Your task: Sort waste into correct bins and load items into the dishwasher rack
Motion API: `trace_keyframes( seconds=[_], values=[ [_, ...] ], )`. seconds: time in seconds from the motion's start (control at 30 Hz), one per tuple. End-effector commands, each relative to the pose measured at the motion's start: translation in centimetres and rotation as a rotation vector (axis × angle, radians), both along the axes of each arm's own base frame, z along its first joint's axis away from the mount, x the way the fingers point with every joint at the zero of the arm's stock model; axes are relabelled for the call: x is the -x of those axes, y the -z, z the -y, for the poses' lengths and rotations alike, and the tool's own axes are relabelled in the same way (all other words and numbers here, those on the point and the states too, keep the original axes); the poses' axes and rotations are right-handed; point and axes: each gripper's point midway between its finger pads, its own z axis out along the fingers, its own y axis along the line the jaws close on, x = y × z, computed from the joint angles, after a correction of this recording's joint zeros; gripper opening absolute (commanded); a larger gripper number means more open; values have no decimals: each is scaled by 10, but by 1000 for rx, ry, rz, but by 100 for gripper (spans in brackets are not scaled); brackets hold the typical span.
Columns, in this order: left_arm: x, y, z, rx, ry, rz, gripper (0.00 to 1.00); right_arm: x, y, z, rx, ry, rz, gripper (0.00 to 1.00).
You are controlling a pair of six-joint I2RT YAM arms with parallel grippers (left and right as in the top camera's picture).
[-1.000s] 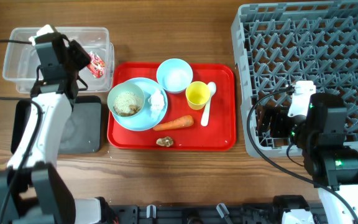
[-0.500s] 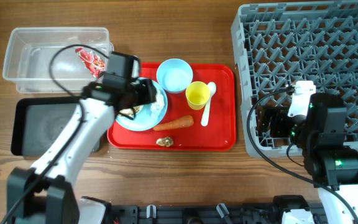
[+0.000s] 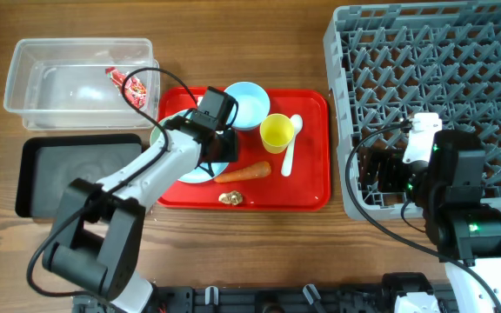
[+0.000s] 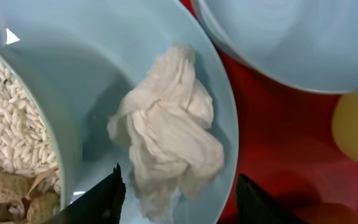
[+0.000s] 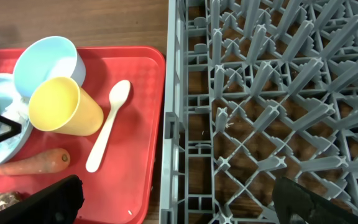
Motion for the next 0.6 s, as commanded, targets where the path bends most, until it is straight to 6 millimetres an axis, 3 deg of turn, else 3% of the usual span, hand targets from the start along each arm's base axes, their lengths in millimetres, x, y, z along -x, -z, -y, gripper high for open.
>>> trace_keyframes(
  seconds=[0.0,0.3,0.47,0.57],
  values=[
    [-8,1,-10,-57,-16,44,57,-4,-9,2,16,3,25,100],
    [-8,15,-9,-47,-72,14,47,-4,-9,2,16,3,26,100],
    [-7,19,-9,-50,-71,8,29,-4,-10,2,16,3,26,100],
    [-8,18,-8,-49,-70,11,11,-4,-10,2,16,3,26,100]
  ],
)
